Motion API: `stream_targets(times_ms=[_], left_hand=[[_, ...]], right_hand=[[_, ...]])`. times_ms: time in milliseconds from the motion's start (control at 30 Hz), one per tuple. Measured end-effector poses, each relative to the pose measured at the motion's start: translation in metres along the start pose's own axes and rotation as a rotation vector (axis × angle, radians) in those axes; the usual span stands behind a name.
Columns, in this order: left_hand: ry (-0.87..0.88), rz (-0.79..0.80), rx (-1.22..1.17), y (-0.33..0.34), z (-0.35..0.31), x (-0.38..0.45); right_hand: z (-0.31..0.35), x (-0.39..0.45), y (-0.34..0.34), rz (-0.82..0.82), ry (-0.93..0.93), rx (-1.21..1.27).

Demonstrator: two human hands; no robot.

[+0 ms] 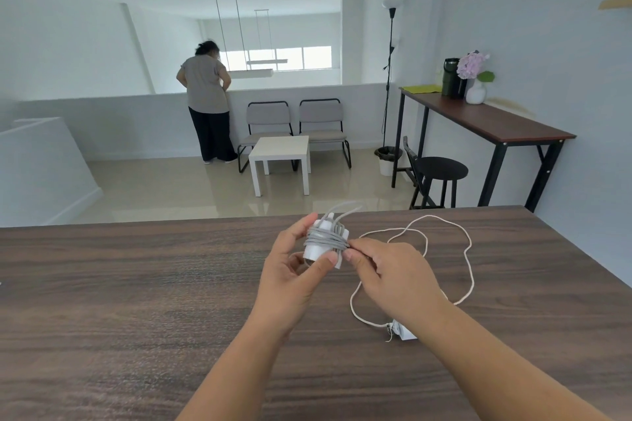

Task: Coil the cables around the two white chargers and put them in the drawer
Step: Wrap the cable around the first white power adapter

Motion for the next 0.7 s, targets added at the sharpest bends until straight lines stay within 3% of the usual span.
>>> stream_targets(times_ms=[233,433,567,700], left_hand=[[0.048,0.040,0.085,0.004,-0.008,-0.002],[0.130,0.203,0.240,0.011,-0.015,0.000],[0.154,0.266,0.250,0.013,-0.018,-0.001],[0.157,0.289,0.239,0.014,-0.020,0.001]], right_hand=[[0.001,0.001,-0.009,0.273,0.141,0.656],[0.006,0.009,-0.027,0.271,0.024,0.781],[0.004,0.014,-0.037,0.409,-0.069,0.772],[-0.001,0.015,-0.038,0.547,-0.048,0.862]])
Point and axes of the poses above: each hand's wrist, its own x-axis towards the middle knuckle, its own y-axis out of the palm, z = x × y, the point moved 5 cm from there along x, towards the middle knuckle, and after that the axes turned 15 degrees about y, right-handed, at the moved point
